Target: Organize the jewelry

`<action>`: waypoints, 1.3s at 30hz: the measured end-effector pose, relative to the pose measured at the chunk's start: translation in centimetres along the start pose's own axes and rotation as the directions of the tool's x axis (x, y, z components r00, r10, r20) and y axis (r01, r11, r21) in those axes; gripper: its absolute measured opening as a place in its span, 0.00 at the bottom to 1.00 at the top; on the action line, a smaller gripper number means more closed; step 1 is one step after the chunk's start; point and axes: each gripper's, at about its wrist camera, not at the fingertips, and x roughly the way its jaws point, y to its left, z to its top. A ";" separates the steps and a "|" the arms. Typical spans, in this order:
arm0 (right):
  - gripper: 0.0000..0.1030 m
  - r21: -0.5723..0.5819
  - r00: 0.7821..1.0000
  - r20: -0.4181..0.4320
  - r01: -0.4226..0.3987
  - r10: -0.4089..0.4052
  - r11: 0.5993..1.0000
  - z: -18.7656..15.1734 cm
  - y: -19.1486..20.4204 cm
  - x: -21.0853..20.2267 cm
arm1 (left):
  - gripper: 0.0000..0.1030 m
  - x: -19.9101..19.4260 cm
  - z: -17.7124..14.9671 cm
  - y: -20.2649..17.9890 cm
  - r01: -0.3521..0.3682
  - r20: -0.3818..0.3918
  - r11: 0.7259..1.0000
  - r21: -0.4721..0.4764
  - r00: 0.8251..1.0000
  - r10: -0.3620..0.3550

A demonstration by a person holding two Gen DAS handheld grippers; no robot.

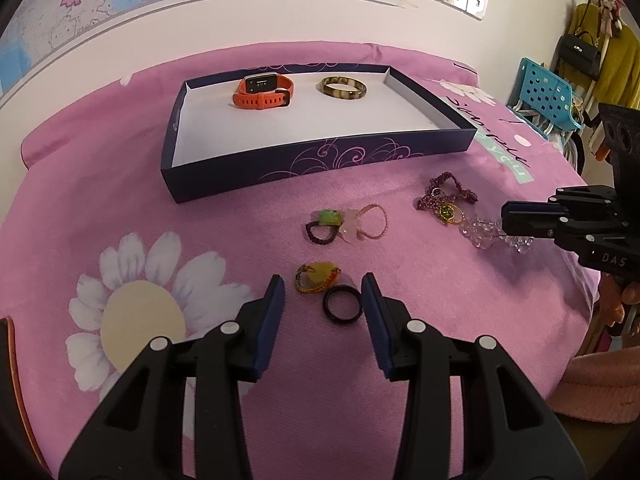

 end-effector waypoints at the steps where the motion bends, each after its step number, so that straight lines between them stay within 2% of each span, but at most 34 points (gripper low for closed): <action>1: 0.08 0.002 1.000 0.004 -0.002 0.002 1.000 0.1 0.0 -0.1 | 0.38 0.0 0.0 0.0 0.000 0.001 1.000 0.001 1.000 0.000; 10: 0.08 0.006 1.000 0.028 -0.010 0.009 1.000 0.4 0.0 -0.7 | 0.38 -0.6 0.7 -0.7 -0.014 0.033 0.999 0.043 0.999 0.013; 14: 0.08 0.012 0.999 0.033 -0.014 0.013 1.000 0.6 0.0 -0.6 | 0.38 -0.6 1.7 -2.0 0.019 0.058 0.996 0.092 0.998 -0.024; 18: 0.07 0.006 0.999 0.038 -0.011 0.011 1.000 1.1 0.0 -0.6 | 0.33 0.7 2.6 -3.4 0.026 0.041 0.992 0.120 0.999 -0.031; 21: 0.07 0.004 0.999 0.049 -0.016 0.015 1.000 1.4 0.0 -0.7 | 0.25 1.8 3.1 -3.5 0.025 0.015 0.994 0.111 1.000 -0.027; 23: 0.07 0.000 0.998 0.053 -0.018 0.017 1.000 1.6 0.0 -0.7 | 0.13 2.4 3.3 -3.3 0.026 0.003 0.995 0.098 1.000 -0.026; 25: 0.07 -0.003 0.998 0.057 -0.018 0.018 1.000 1.8 0.1 -0.7 | 0.08 2.9 3.5 -2.9 0.044 -0.017 0.997 0.070 0.999 -0.043; 29: 0.07 -0.002 0.997 0.068 -0.034 0.034 0.999 2.2 -0.2 -1.0 | 0.04 2.5 3.6 -2.5 0.057 0.003 0.997 0.046 0.998 -0.057; 39: 0.07 -0.011 0.994 0.107 -0.033 0.034 0.999 3.5 -0.5 -2.2 | 0.04 0.8 4.3 -1.8 0.123 0.045 0.992 0.020 0.991 -0.124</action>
